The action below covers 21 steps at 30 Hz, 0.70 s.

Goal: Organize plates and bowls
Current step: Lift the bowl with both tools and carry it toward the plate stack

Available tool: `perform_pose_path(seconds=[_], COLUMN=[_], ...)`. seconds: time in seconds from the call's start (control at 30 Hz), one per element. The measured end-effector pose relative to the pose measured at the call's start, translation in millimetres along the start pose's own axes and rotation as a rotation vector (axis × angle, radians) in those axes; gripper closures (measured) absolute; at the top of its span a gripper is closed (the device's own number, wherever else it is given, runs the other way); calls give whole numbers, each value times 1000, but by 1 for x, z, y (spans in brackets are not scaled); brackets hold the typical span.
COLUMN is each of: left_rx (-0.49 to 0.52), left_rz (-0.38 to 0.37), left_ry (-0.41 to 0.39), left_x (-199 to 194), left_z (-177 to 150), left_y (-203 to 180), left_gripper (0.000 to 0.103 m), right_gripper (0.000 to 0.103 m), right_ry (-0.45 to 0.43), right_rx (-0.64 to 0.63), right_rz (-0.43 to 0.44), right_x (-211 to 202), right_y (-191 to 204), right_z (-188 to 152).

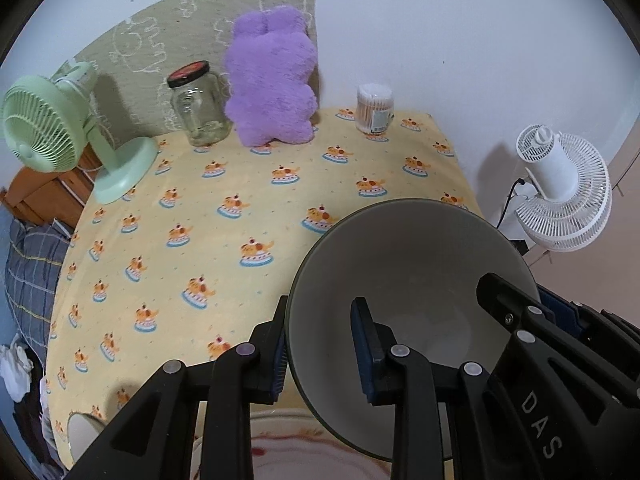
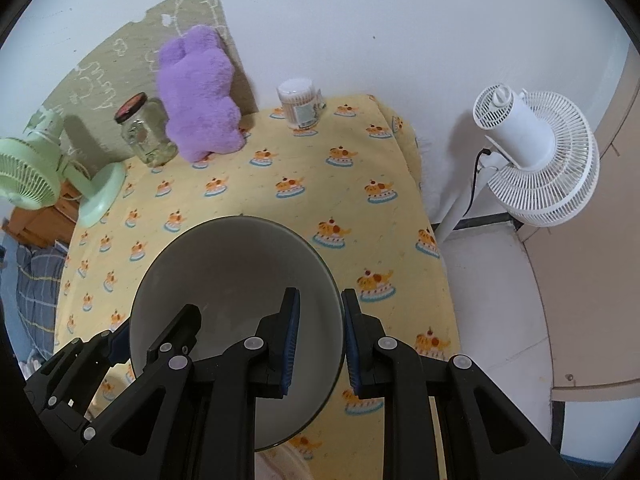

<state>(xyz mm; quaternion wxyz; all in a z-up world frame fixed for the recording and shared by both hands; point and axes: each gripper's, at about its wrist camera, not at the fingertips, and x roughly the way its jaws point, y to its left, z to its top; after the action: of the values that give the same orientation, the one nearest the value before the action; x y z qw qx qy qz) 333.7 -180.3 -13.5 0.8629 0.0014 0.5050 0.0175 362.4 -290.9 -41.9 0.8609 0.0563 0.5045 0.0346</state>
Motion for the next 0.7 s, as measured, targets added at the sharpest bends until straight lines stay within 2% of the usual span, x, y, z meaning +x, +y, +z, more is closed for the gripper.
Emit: perform_pose_path(seconds=[0.7], left_rx=[19], left_rz=[-44], left_ry=[-58], left_x=[-66], left_z=[-48], left_y=[108], left_gripper=[77], right_gripper=[79], right_ry=[-64], right_rx=[2], right_rz=[-41], right_x=[-68], right_y=[114], right_z=[-67])
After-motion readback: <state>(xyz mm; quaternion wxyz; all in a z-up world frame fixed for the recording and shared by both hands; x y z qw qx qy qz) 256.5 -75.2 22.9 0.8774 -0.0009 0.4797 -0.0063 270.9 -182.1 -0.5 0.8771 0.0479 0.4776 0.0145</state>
